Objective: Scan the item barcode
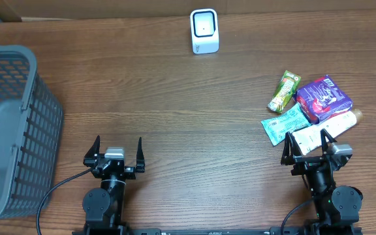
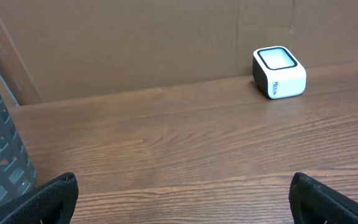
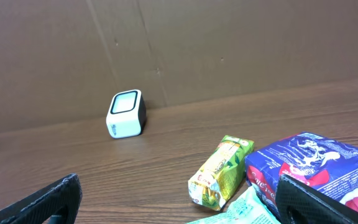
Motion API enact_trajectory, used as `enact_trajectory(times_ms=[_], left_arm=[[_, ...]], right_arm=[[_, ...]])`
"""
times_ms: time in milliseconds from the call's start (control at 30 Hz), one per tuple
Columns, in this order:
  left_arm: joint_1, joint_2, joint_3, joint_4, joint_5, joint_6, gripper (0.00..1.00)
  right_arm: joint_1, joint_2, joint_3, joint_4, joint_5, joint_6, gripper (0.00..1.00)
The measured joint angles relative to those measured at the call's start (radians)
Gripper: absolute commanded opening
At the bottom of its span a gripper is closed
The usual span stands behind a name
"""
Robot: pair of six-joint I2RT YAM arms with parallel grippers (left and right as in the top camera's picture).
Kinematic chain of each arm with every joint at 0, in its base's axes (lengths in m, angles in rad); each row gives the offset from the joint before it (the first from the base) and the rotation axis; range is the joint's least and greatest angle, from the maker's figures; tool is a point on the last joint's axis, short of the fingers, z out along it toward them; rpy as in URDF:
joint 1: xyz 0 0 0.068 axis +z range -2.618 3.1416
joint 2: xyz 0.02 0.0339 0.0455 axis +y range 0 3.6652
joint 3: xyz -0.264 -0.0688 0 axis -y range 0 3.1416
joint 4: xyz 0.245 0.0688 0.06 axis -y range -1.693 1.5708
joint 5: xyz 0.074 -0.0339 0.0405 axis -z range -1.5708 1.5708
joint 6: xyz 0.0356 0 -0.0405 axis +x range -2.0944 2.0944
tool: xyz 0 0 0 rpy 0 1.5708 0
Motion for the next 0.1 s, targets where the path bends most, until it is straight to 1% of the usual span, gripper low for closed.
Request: enact_trajectory(times_ms=[100], left_arm=[[0.0, 0.0, 0.0, 0.0, 0.0, 0.0, 0.99]], right_arm=[[0.0, 0.0, 0.0, 0.0, 0.0, 0.0, 1.0]])
